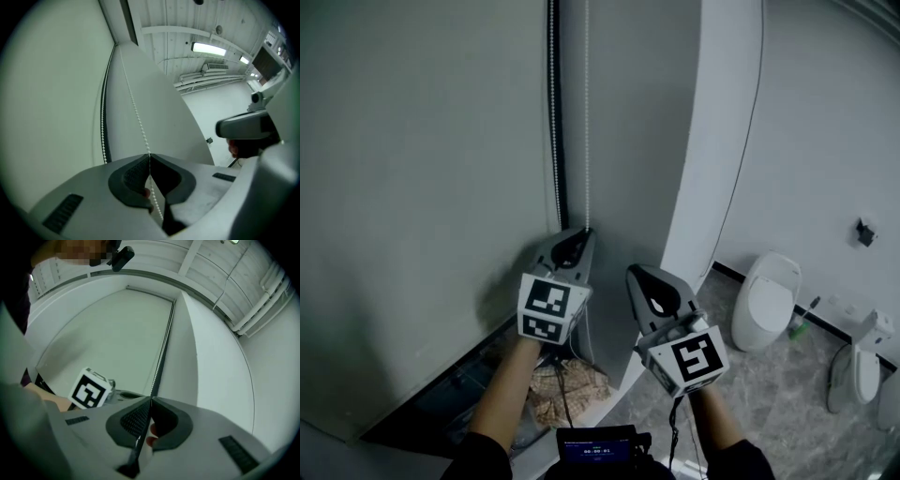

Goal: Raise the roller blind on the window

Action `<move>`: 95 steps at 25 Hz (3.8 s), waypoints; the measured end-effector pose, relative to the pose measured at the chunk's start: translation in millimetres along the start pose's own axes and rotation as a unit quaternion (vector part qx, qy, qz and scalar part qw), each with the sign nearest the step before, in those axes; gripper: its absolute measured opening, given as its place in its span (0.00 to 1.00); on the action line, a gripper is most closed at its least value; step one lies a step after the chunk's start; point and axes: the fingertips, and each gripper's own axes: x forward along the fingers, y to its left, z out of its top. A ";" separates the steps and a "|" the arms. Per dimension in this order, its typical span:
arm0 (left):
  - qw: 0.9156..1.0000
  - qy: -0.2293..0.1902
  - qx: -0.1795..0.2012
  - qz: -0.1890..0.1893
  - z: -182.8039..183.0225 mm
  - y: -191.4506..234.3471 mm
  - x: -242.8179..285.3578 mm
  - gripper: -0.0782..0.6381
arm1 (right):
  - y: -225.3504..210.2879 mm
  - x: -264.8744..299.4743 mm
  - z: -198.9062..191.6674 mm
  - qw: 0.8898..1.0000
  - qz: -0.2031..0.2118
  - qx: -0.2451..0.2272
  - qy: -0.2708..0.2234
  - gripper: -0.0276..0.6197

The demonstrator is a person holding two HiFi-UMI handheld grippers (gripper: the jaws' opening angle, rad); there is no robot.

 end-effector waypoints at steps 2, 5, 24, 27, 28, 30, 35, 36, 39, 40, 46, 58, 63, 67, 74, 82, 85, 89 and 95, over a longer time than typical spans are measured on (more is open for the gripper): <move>0.999 -0.013 0.048 0.013 6.5 -3.5 -23.6 0.13 | 6.6 9.8 9.3 1.000 0.014 0.017 -0.003 0.05; 0.992 -0.022 0.123 0.031 9.7 -16.1 -59.1 0.13 | 29.5 24.0 35.5 0.995 0.066 0.073 -0.017 0.06; 0.982 -0.093 0.154 0.062 73.5 -90.0 -177.9 0.13 | 85.4 2.1 169.4 0.993 0.072 -0.034 -0.084 0.07; 0.979 -0.095 0.170 0.065 79.5 -106.7 -185.0 0.13 | 87.2 -16.6 163.3 0.992 0.063 -0.077 -0.074 0.07; 0.979 -0.104 0.166 0.062 83.2 -112.0 -189.8 0.13 | 88.5 -23.1 160.5 0.991 0.062 -0.091 -0.071 0.07; 0.987 -0.112 0.102 0.044 81.1 -121.0 -203.0 0.13 | 88.0 -36.4 157.9 0.988 0.052 -0.130 -0.069 0.07; 0.985 -0.145 -0.082 0.032 81.1 -100.8 -236.9 0.13 | 85.9 -61.8 144.8 0.977 0.040 -0.196 -0.069 0.07; 0.983 -0.154 -0.091 0.029 88.3 -94.3 -240.4 0.13 | 88.0 -64.3 139.9 0.975 0.038 -0.208 -0.068 0.07; 0.980 -0.167 -0.111 0.001 114.0 -76.1 -240.5 0.13 | 100.9 -65.1 123.2 0.966 0.030 -0.247 -0.068 0.07; 0.979 -0.168 -0.113 -0.011 123.0 -70.4 -237.3 0.13 | 106.7 -64.0 116.4 0.963 0.028 -0.259 -0.067 0.07; 0.976 -0.142 -0.123 -0.108 168.5 -65.3 -208.7 0.23 | 133.9 -67.5 72.3 0.953 0.034 -0.297 -0.039 0.07; 0.989 -0.097 -0.070 -0.090 184.3 -59.0 -160.3 0.24 | 157.7 -80.7 20.4 0.952 0.077 -0.297 0.007 0.07; 0.991 -0.092 -0.066 -0.075 174.1 -60.3 -157.4 0.23 | 162.9 -91.9 0.9 0.949 0.101 -0.297 0.023 0.07; 0.990 -0.102 -0.072 -0.067 173.8 -64.8 -161.4 0.15 | 161.9 -96.2 0.0 0.947 0.113 -0.301 0.029 0.07; 0.996 -0.076 -0.019 -0.039 121.9 -73.0 -170.2 0.13 | 167.0 -98.5 -53.7 0.954 0.124 -0.262 0.077 0.07; 0.998 -0.058 0.017 0.008 99.1 -72.2 -188.7 0.13 | 150.2 -112.8 -25.4 0.962 0.258 0.063 0.070 0.12; 0.998 -0.054 0.024 -0.001 85.9 -78.4 -196.5 0.13 | 129.6 -100.9 9.7 0.961 0.260 0.091 0.027 0.17; 0.999 -0.032 0.022 -0.021 41.1 -100.7 -204.8 0.13 | 116.1 -73.1 58.6 0.966 0.245 0.082 -0.021 0.17; 0.998 0.011 0.039 -0.039 -21.4 -144.4 -202.9 0.13 | 98.9 -45.0 96.5 0.971 0.222 0.080 -0.033 0.17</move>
